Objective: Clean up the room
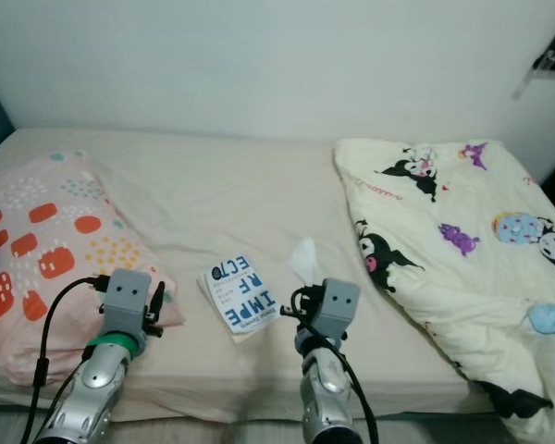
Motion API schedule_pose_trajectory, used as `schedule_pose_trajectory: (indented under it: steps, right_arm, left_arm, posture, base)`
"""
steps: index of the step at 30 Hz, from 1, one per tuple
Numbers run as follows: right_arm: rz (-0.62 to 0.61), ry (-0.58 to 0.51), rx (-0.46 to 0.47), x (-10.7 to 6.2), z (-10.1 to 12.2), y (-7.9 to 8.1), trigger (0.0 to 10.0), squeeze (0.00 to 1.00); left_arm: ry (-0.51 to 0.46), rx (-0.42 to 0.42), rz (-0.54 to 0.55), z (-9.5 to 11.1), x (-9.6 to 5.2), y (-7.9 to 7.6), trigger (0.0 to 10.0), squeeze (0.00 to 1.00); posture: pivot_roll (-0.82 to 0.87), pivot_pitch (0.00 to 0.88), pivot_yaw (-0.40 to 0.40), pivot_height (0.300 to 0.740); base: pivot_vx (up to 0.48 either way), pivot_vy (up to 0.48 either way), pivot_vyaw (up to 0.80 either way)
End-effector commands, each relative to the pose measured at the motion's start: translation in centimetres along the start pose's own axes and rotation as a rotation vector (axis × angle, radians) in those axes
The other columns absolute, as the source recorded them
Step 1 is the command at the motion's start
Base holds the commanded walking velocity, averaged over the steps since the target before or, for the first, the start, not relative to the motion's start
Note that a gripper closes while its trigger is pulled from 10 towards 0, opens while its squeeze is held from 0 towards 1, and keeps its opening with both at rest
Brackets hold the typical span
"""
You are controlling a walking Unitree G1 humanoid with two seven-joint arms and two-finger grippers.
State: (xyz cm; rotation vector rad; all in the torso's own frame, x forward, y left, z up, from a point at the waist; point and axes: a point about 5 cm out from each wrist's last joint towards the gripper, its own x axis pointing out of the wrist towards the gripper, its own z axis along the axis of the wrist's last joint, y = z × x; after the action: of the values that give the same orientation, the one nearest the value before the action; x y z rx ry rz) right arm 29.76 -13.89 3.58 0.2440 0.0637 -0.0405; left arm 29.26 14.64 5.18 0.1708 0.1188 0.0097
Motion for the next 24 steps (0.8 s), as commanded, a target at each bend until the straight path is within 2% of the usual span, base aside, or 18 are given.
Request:
schedule_pose_trajectory:
  steps: [1, 7, 24]
  right_arm:
    - [-0.016, 0.025, 0.009, -0.34, -0.52, -0.29, 10.0, 0.0]
    - [0.008, 0.071, 0.039, -0.3, -1.05, 0.11, 10.0, 0.0]
    - [0.002, 0.095, 0.001, -0.33, -1.3, -0.12, 10.0, 0.0]
  left_arm:
    - [0.02, -0.002, -0.008, -0.47, -0.11, -0.13, 10.0, 0.0]
    - [0.037, -0.03, 0.006, -0.69, -0.12, -0.12, 10.0, 0.0]
    - [0.05, -0.041, 0.007, -0.95, -0.22, -0.19, 10.0, 0.0]
  posture:
    - [0.02, 0.0, 0.014, 0.74]
    - [0.01, 0.0, 0.013, 0.74]
    - [0.02, 0.0, 0.012, 0.74]
  base:
    - [0.0, 0.0, 0.0]
    - [0.0, 0.0, 0.0]
    - [0.0, 0.0, 0.0]
